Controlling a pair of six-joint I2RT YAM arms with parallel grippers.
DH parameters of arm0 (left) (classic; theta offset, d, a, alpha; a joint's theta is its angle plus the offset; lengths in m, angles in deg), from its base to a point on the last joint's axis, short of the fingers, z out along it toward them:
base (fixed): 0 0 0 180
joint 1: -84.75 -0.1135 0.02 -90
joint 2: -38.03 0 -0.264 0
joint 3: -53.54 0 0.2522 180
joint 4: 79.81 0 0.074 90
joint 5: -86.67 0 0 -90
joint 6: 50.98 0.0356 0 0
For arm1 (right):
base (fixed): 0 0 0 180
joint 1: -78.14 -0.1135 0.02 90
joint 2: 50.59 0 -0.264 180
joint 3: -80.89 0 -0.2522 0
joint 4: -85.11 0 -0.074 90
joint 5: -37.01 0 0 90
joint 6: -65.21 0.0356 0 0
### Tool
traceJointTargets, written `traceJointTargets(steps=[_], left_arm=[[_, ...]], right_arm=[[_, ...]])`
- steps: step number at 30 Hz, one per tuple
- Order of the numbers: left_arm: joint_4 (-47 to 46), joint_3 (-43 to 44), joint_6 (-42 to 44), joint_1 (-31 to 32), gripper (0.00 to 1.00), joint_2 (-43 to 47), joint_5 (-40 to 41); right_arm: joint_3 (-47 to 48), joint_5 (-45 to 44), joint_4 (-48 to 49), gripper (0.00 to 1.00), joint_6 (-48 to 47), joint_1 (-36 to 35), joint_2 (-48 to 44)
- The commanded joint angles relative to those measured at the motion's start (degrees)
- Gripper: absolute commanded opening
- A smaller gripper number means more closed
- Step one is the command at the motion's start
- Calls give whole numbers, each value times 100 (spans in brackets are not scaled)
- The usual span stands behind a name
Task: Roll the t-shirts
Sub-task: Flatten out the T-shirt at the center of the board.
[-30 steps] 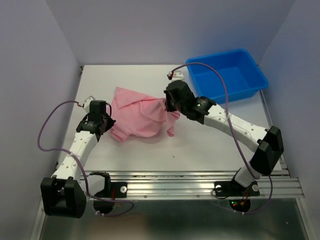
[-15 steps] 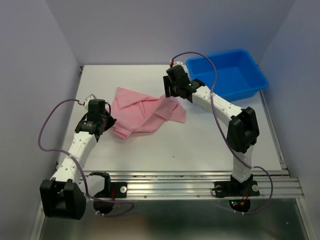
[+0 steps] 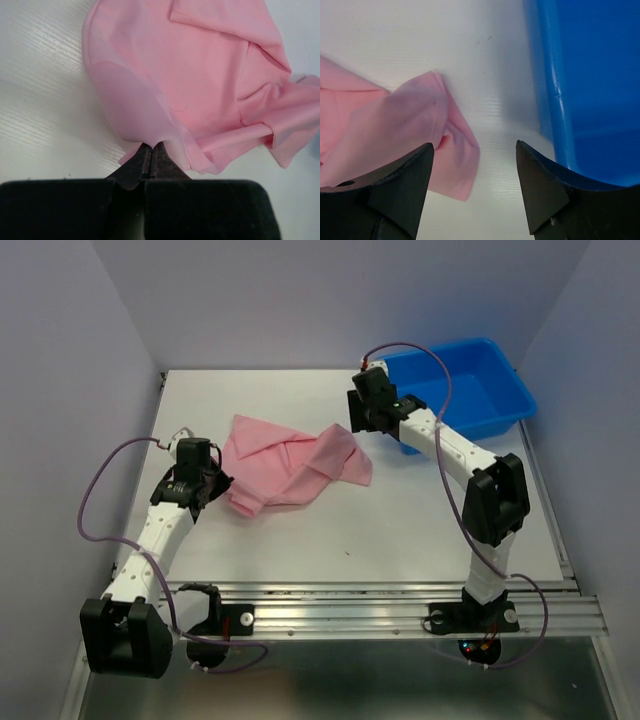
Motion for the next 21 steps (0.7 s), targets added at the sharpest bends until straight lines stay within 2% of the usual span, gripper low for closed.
traceJointTargets(steps=[1, 6, 11, 16, 21], left_arm=[[-31, 47, 104, -22, 0, 189, -31], [40, 65, 104, -22, 0, 268, -40], [75, 117, 113, -22, 0, 303, -31], [75, 153, 122, -22, 0, 312, -40], [92, 196, 139, -22, 0, 330, 21]], right_arm=[[-19, 197, -130, 72, -132, 80, -164], [-755, 866, -156, 72, -88, 80, -691], [-1644, 1420, -156, 72, 8, 80, -1639], [-2470, 1080, -191, 76, 96, 80, -2177], [-2473, 692, -279, 78, 122, 335, -1889]])
